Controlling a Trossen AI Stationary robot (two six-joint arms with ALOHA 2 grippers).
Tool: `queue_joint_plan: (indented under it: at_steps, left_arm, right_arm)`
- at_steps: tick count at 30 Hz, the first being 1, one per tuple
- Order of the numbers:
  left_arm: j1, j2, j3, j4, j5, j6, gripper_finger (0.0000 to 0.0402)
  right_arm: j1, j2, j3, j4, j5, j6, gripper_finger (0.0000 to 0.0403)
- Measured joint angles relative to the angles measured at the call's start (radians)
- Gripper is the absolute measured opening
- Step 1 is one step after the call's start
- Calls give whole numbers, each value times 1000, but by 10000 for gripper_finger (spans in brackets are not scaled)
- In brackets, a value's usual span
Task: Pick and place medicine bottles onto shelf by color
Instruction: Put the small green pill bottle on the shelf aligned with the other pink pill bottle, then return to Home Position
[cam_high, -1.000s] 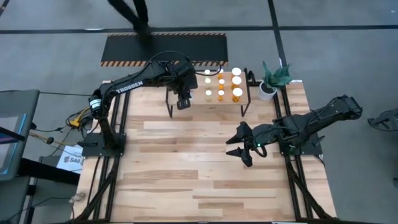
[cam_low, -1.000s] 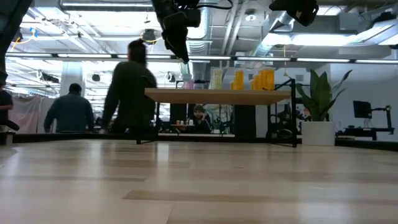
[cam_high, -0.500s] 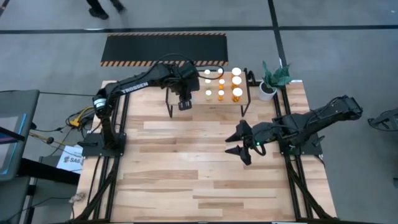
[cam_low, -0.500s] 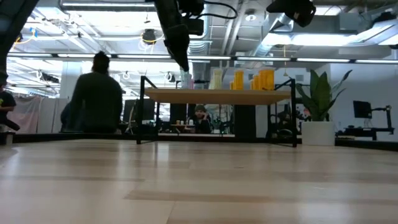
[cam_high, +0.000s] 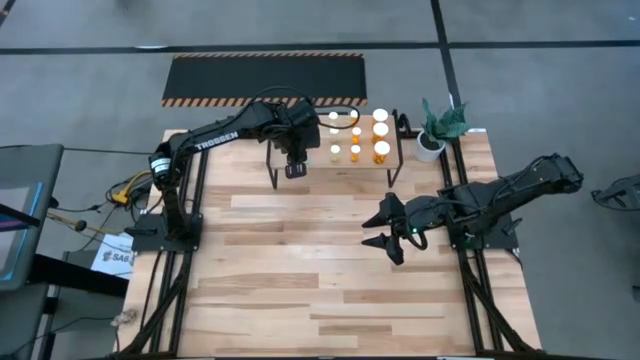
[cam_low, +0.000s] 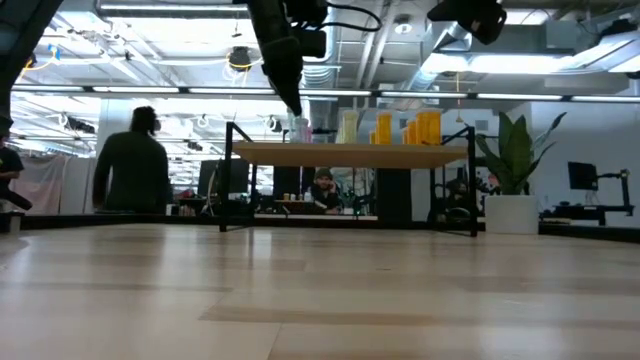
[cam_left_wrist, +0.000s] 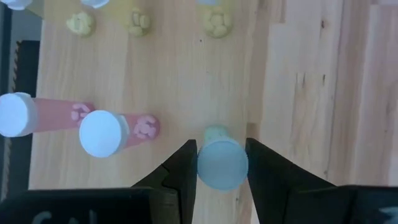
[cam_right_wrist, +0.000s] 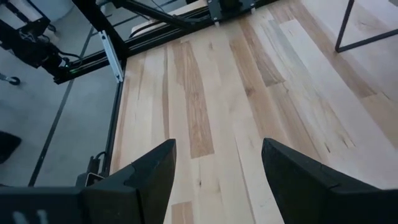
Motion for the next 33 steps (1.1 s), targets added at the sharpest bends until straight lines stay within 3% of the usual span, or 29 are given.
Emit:
queue_joint_plan:
  at_steps: [18,33]
  left_arm:
    - [0,0,0,1,9,12,104]
    - [-1,-1,0,15,-24,10,191]
  right_arm:
    - [-6,0,0,0,-2,-10,260]
    - [-6,0,0,0,-3,-10,260]
